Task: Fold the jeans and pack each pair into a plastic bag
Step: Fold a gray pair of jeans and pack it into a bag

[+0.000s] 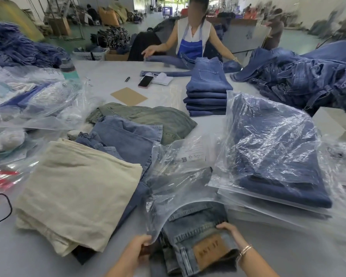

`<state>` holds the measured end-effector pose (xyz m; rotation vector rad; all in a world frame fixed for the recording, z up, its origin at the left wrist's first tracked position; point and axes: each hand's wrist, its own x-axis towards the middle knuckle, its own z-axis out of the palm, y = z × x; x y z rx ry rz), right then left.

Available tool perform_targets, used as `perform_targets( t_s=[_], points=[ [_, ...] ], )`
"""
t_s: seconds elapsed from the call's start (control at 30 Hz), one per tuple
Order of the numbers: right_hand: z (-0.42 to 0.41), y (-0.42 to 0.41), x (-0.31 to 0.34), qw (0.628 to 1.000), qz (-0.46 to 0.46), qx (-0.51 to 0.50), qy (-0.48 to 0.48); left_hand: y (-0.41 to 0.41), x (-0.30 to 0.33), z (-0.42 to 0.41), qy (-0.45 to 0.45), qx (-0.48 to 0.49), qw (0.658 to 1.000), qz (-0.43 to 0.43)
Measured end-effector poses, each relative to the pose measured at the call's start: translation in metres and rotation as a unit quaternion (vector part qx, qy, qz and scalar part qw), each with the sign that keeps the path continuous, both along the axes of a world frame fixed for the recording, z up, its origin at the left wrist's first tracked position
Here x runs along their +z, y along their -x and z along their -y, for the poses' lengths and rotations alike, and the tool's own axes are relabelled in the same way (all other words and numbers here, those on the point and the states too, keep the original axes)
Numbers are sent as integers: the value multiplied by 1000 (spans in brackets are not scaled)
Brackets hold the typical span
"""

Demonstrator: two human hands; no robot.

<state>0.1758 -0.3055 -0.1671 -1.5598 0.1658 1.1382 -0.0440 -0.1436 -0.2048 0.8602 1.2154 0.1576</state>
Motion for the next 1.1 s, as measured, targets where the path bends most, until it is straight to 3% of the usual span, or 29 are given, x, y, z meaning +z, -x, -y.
perform_targets(
  t_s=[0.13, 0.27, 0.43, 0.53, 0.67, 0.8, 0.9, 0.97, 1.1],
  points=[
    [14, 0, -1, 997, -78, 21, -8, -12, -4, -9, -51, 40, 997, -32],
    [13, 1, -9, 990, -58, 115, 51, -18, -9, -12, -57, -48, 994, -74],
    [-8, -8, -22, 991, 127, -17, 40, -15, -11, -12, -57, -87, 994, -13],
    [-11, -17, -29, 981, 186, 6, 54, -12, -8, -1, -1, -72, 997, 31],
    [-7, -26, -30, 974, 215, 31, 64, -9, -4, 6, 9, -34, 997, 72],
    [-17, -33, -18, 951, 267, 76, 136, -4, 8, -2, 43, 18, 995, 92],
    [-25, -30, -10, 954, 251, 60, 154, 5, 19, -12, 80, 19, 987, 138],
    [-26, -22, -1, 968, 215, 37, 120, 11, 22, -23, 57, 62, 985, 153],
    [-27, -9, 10, 988, 135, -68, 34, 15, 40, -40, 95, 101, 980, 141]
  ],
)
